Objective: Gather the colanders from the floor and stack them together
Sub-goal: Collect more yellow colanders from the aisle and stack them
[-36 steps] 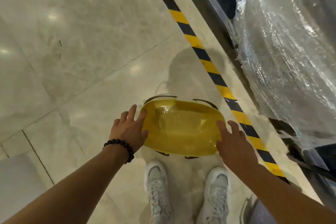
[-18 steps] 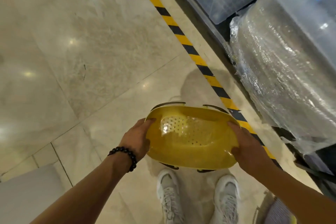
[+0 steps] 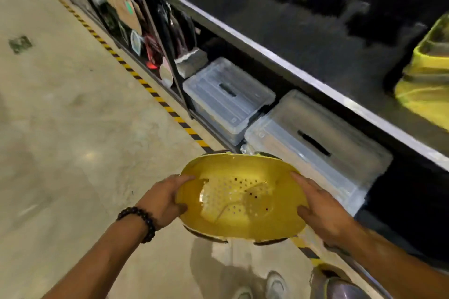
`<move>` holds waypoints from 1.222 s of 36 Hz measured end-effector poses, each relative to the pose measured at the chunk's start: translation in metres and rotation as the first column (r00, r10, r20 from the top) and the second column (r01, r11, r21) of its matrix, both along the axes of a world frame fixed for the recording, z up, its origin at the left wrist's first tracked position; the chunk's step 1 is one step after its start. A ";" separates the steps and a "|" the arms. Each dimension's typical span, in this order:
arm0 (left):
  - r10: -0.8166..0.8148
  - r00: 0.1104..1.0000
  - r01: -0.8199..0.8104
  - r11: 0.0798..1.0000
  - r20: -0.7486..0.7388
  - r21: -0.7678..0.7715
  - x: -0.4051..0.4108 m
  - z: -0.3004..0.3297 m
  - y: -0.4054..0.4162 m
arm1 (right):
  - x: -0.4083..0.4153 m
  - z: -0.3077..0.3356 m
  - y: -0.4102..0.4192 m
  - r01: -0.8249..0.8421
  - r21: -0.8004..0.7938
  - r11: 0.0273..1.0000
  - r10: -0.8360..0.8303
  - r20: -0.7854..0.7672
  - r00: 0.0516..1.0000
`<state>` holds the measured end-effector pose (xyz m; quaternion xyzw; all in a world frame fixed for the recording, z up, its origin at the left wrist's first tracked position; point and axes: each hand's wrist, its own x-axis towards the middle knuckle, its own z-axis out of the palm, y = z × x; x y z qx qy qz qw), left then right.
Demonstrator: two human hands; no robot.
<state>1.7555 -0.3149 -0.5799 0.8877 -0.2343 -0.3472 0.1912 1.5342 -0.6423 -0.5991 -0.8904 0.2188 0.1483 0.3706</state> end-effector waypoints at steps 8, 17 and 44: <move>-0.208 0.970 0.219 0.972 0.128 -0.081 -0.008 0.152 -0.066 | -0.065 0.151 -0.035 0.109 -0.129 0.986 -0.105 0.035 0.994; -0.500 0.830 0.523 0.852 0.249 -0.032 -0.094 0.249 -0.150 | -0.215 0.254 -0.045 0.346 -0.120 0.931 -0.337 0.086 0.937; -0.929 0.193 0.979 0.158 0.317 -0.130 -0.757 0.305 -0.339 | -0.943 0.339 0.072 0.867 -0.301 0.396 -0.895 0.084 0.438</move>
